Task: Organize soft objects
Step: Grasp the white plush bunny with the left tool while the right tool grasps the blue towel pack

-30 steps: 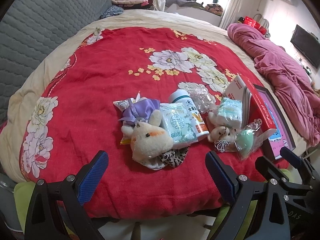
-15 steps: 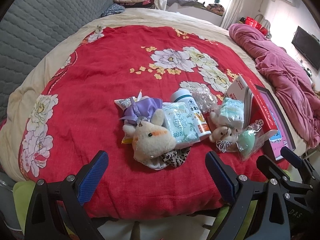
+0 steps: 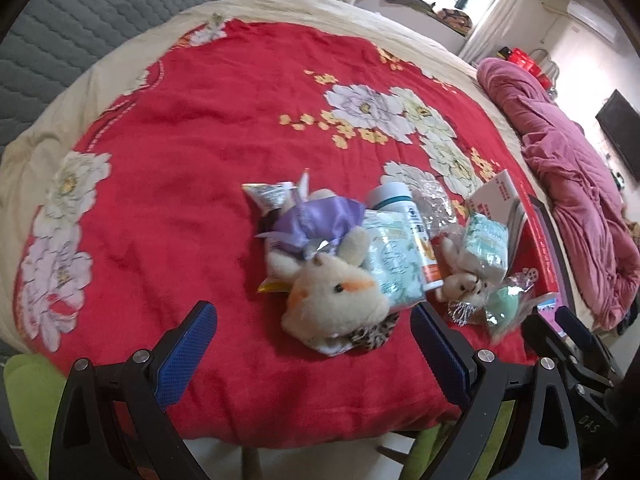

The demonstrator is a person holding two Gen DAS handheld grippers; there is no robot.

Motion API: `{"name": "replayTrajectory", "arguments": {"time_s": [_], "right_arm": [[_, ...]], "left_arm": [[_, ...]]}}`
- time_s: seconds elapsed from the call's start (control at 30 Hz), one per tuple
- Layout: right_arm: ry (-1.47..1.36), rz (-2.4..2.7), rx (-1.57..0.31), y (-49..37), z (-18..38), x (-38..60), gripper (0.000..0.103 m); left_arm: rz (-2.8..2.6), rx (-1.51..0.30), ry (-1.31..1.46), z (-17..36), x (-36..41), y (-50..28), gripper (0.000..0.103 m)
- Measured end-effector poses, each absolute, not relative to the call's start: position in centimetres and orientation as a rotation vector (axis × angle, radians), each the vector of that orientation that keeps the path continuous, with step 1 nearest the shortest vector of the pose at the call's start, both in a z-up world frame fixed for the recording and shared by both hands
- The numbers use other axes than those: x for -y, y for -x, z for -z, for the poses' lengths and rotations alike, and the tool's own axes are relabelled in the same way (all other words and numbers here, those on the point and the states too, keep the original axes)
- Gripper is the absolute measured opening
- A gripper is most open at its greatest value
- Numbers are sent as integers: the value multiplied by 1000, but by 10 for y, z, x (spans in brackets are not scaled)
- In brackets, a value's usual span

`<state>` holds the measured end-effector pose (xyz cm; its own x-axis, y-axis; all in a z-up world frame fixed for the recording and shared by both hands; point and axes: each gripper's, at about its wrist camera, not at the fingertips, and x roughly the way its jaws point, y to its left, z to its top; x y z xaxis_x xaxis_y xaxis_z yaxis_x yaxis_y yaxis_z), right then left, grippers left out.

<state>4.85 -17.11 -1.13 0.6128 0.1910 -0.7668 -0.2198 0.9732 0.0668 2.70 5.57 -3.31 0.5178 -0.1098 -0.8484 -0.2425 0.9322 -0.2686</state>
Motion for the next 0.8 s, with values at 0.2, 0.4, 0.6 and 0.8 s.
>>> {"name": "replayTrajectory", "arguments": {"time_s": [0.2, 0.4, 0.6, 0.8], "right_arm": [[1, -218, -915, -67, 15, 175, 101], [-53, -184, -966, -94, 17, 169, 100], [-23, -78, -1046, -129, 29, 150, 95], [23, 34, -1087, -154, 46, 132, 77]], "left_arm": [[-68, -1084, 389, 49, -50, -46, 93], [-58, -1124, 450, 66, -57, -57, 79], [-5, -1127, 533, 76, -64, -61, 72], [33, -1123, 567, 77, -66, -61, 65]]}}
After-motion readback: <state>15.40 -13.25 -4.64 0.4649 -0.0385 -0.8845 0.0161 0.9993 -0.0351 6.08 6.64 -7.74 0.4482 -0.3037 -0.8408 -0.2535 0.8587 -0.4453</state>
